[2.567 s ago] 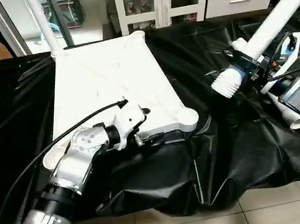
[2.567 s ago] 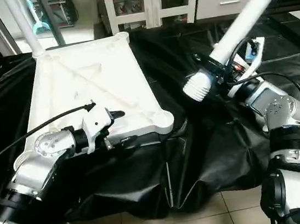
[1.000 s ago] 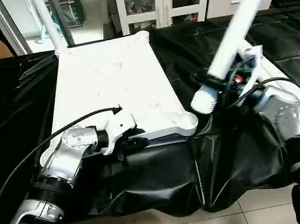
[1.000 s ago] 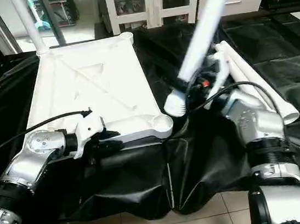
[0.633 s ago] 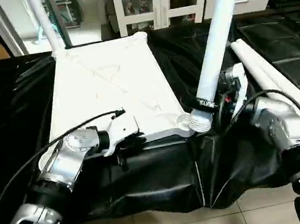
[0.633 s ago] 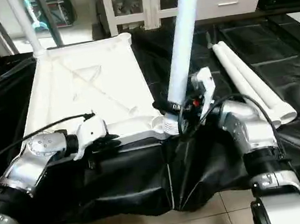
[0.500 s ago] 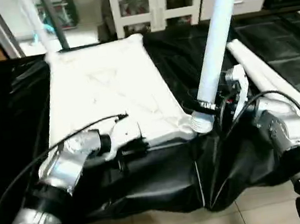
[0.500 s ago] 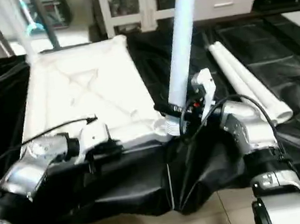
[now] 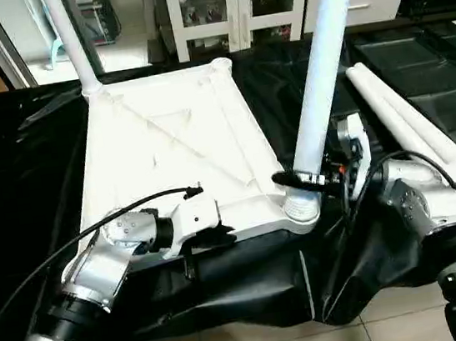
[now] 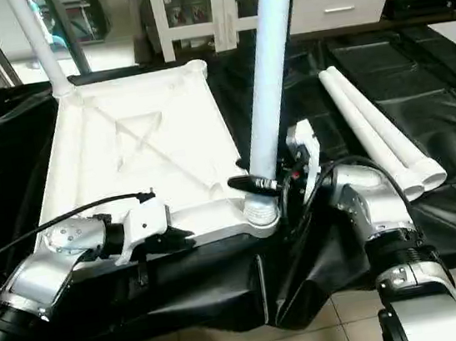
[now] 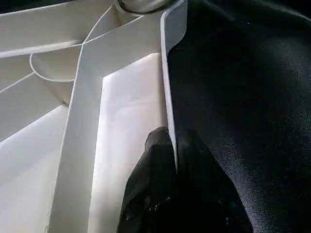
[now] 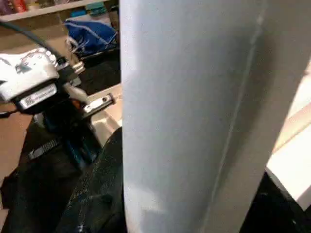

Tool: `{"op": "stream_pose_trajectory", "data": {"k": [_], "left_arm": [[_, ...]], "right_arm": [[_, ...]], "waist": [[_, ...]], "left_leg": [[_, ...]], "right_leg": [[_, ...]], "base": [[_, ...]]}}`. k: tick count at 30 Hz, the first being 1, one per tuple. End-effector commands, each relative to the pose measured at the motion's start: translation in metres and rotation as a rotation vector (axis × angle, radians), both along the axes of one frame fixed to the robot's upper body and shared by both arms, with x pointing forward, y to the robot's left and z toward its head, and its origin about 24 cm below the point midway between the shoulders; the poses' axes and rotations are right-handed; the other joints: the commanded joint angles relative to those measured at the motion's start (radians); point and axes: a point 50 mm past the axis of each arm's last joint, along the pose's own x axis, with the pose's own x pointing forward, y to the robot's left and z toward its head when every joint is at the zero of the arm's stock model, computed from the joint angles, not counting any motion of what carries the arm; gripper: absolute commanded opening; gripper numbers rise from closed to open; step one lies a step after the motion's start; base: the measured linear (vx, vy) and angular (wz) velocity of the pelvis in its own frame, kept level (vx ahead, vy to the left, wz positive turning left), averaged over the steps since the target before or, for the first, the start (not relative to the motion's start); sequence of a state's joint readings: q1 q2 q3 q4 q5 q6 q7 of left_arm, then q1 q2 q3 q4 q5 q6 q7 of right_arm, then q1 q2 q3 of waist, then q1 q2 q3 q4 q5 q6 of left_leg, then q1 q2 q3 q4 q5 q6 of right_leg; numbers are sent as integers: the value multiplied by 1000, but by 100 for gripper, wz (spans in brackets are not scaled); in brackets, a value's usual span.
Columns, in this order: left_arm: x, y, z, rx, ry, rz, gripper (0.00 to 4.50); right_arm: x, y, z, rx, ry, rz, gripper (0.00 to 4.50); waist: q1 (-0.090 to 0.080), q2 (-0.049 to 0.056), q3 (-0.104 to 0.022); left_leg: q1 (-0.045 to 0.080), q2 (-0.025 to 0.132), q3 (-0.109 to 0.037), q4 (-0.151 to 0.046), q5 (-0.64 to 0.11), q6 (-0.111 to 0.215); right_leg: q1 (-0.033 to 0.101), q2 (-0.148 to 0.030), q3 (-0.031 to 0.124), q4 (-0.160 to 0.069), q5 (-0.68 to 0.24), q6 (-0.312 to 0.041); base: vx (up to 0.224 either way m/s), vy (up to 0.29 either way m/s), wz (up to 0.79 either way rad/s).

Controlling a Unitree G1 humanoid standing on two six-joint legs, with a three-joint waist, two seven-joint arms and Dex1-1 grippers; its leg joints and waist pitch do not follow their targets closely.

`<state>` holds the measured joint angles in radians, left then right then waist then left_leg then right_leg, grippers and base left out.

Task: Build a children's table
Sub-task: Insert table leg to table base

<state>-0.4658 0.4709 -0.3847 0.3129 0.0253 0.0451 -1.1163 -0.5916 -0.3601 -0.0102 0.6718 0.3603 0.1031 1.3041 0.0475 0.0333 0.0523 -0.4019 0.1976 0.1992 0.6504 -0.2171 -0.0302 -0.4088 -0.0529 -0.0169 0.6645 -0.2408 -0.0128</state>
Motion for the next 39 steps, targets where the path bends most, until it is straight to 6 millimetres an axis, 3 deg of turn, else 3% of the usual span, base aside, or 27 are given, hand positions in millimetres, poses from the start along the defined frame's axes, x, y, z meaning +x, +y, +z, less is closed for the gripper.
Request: {"op": "stream_pose_trajectory", "data": {"k": [1,10,19,21,22,24,27,30,31,39], "left_arm": [[-13,1,-25,97,90,-29,0],[-14,-1,-23,69,96,-38,0],[-13,1,-21,69,101,-37,0],[-13,1,-21,70,100,-35,0],[-13,2,-21,70,99,-33,0],[-13,2,-21,70,95,-28,0],[-13,3,-21,71,90,-23,0],[-13,3,-21,72,83,-17,0],[-13,3,-21,73,82,-15,0],[-12,2,-21,72,74,-5,0]], "right_arm": [[-3,-2,-4,-33,-4,30,188],[-7,-10,-18,-53,-10,27,188],[-6,-12,-40,15,141,-85,188],[-6,-13,-42,4,141,-88,188],[-6,-13,-44,-1,143,-89,188],[-10,-13,-48,-72,107,-65,188],[-16,-12,-53,-147,69,-13,188],[-21,-11,-58,-189,38,24,188],[-25,-11,-61,-196,38,30,188],[-34,-19,-76,-180,63,-64,188]], "waist": [[-10,-19,-61],[-20,-20,-57],[-21,-21,-56],[-22,-20,-53],[-23,-26,-52],[-25,-24,-47],[-31,-30,-44],[-37,-28,-38],[-39,-31,-39],[-42,-31,-40]], "left_leg": [[31,39,-16,-67,52,153],[32,40,-18,-72,38,164],[36,44,-16,-77,25,157],[36,44,-16,-80,2,147],[35,44,-16,-83,-18,138],[42,45,-15,-90,-67,105],[48,46,-15,-98,-117,76],[56,46,-18,-108,-179,40],[59,46,-18,-111,-201,28],[65,47,-18,-122,-199,27]], "right_leg": [[46,-66,27,-57,174,-290],[46,-72,26,-63,158,-302],[46,-74,25,-66,153,-317],[46,-76,25,-70,123,-316],[47,-77,26,-72,91,-314],[45,-77,27,-83,24,-306],[46,-78,27,-92,-28,-297],[45,-79,32,-104,-102,-280],[46,-77,33,-107,-119,-278],[51,-78,34,-114,-75,-281]], "base": [[0,0,0],[0,0,0],[0,0,0],[0,0,0],[0,0,0],[0,0,0],[0,0,0],[0,0,0],[0,0,0],[0,0,0]]}}
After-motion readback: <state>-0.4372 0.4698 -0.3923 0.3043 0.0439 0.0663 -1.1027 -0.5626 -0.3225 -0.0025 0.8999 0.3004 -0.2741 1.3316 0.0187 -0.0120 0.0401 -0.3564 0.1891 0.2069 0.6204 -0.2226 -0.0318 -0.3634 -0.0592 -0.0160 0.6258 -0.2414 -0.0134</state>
